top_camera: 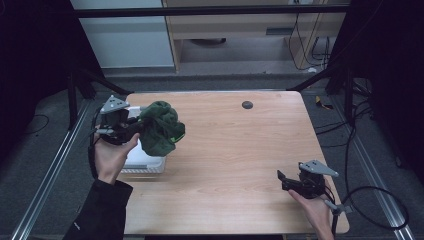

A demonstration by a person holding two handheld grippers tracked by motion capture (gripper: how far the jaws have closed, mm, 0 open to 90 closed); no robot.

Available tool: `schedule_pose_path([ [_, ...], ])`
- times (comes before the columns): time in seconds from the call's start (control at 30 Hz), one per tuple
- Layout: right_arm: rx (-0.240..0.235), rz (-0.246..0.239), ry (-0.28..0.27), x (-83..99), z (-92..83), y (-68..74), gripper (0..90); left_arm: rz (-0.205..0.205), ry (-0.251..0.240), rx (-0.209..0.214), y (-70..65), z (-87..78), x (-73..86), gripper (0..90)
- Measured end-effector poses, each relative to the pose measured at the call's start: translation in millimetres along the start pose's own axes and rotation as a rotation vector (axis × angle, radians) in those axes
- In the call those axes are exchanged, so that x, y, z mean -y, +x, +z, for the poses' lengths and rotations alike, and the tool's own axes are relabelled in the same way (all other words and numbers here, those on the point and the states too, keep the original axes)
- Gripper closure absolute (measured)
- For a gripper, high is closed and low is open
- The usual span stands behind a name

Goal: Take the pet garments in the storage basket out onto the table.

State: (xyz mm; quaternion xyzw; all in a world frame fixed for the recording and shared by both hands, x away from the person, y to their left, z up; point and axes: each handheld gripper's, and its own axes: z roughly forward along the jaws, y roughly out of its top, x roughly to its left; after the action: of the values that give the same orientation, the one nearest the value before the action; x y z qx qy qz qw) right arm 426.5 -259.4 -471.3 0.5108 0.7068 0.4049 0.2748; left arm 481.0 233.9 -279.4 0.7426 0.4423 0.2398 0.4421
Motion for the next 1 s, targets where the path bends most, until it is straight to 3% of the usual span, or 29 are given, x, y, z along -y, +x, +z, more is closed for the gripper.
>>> schedule_pose_path([
  [0.57, 0.004, 0.006, -0.005, -0.3, -1.7, -2.5, 15.9, 0.105, 0.065, 0.085, -44.9, 29.4, -10.0, 82.0],
  [1.0, 0.010, 0.010, -0.007, -0.3, -2.8, -5.6, 14.9, 0.171, 0.124, 0.143, -67.1, 56.0, -13.2, 82.0],
])
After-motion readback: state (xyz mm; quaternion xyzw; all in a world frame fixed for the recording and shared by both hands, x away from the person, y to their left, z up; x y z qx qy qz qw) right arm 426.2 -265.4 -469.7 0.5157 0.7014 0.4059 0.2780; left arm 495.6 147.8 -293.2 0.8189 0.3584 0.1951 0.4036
